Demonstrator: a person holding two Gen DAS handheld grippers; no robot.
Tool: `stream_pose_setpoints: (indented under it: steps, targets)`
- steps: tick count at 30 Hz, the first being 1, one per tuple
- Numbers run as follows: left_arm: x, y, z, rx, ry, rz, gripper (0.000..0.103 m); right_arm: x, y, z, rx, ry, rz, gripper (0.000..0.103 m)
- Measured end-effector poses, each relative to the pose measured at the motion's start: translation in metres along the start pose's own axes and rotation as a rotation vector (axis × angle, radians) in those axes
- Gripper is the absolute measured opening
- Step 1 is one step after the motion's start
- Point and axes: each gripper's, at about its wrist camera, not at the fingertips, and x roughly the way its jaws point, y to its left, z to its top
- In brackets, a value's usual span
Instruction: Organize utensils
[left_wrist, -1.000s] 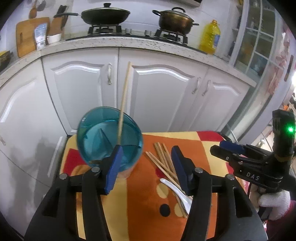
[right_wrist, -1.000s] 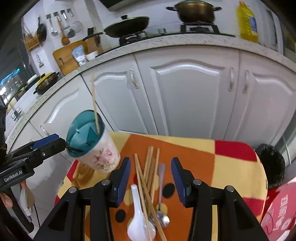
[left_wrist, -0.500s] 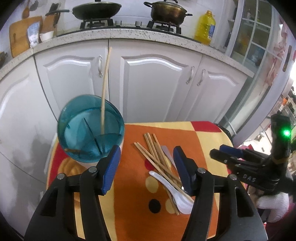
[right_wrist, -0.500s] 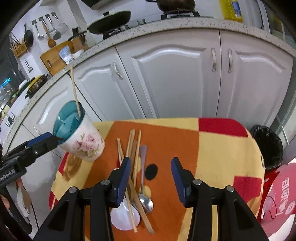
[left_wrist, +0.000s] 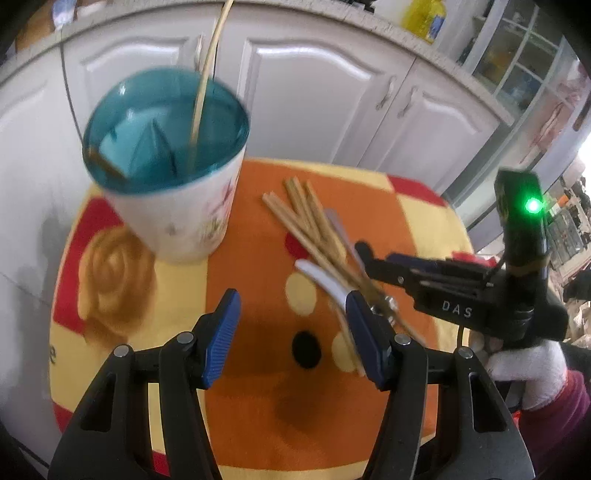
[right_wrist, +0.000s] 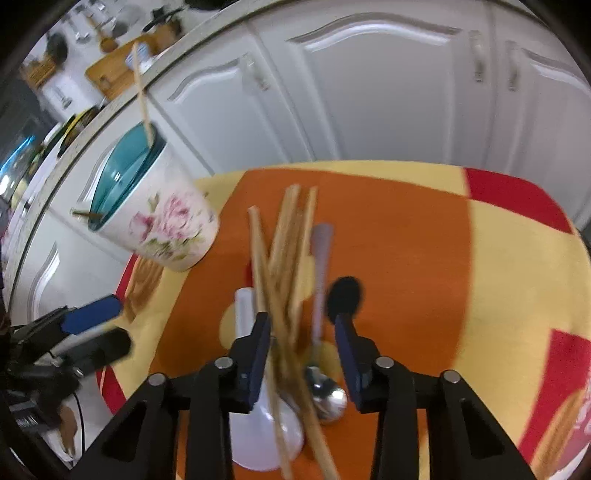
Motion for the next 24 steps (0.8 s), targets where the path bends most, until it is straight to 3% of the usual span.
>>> stream_pose_setpoints:
  steps: [3, 4, 7, 17, 24]
  targets:
    - [0.007, 0.002, -0.001, -0.009, 0.017, 0.007, 0.059, 0.016, 0.013, 0.003, -0.055, 0.032, -0.008, 0.022]
    - [0.008, 0.002, 0.0, -0.011, 0.019, 0.009, 0.059, 0.02, 0.014, 0.003, -0.064, 0.039, -0.02, 0.014]
    - [0.011, 0.002, 0.001, -0.013, 0.016, 0.01, 0.059, 0.028, 0.013, 0.003, -0.047, 0.052, -0.006, 0.007]
    - [0.045, -0.01, 0.011, -0.065, 0.035, -0.07, 0.059, -0.012, -0.04, -0.019, 0.118, -0.014, -0.066, 0.007]
    - [0.075, -0.014, 0.027, -0.128, 0.014, -0.045, 0.057, -0.02, -0.065, -0.034, 0.158, 0.025, -0.12, 0.007]
